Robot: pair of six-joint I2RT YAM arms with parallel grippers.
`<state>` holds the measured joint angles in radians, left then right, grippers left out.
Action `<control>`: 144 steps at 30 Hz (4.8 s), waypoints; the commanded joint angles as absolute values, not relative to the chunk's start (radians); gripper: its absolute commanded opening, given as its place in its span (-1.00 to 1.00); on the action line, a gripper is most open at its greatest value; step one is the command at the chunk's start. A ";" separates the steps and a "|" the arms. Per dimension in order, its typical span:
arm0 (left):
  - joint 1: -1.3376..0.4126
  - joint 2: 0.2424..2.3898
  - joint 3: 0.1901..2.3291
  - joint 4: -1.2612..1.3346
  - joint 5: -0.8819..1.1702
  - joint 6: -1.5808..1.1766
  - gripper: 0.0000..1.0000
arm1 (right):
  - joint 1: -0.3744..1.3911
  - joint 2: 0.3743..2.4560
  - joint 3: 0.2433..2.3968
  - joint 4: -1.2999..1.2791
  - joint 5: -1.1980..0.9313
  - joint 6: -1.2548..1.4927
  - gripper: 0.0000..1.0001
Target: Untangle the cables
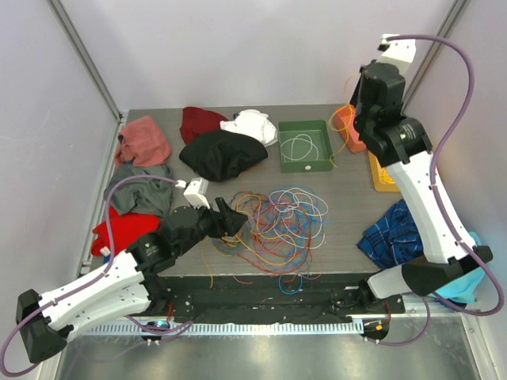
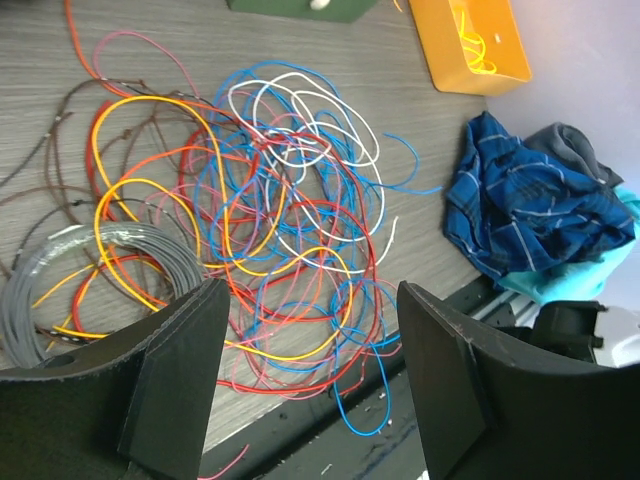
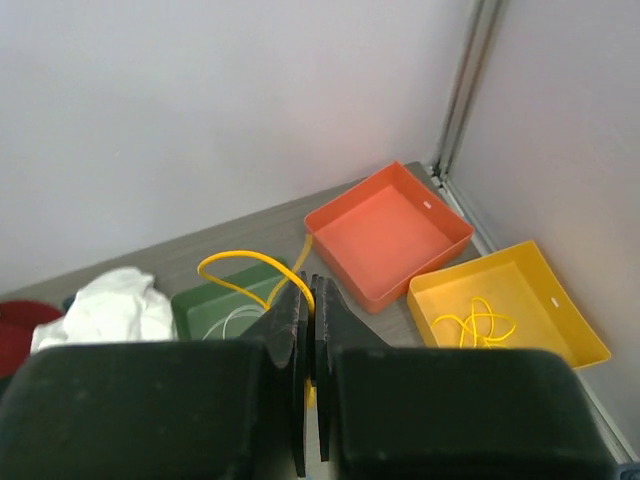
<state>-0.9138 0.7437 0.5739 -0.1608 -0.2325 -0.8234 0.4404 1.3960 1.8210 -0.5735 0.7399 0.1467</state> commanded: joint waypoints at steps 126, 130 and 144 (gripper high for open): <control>-0.876 1.264 0.526 0.031 -0.330 -1.005 -0.58 | 1.009 0.973 0.664 -0.222 0.511 0.546 0.09; -0.877 1.102 0.558 -0.134 -0.383 -0.968 -0.83 | 1.011 0.936 0.640 -0.216 0.538 0.561 0.06; -0.887 0.819 1.073 -0.331 -0.368 -0.623 -0.99 | 1.011 0.865 0.701 -0.130 0.394 0.517 0.15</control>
<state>-0.8833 0.7338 0.9249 -0.3042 -0.4000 -0.7773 1.0069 0.9089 0.6361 -0.2134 0.4572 0.5289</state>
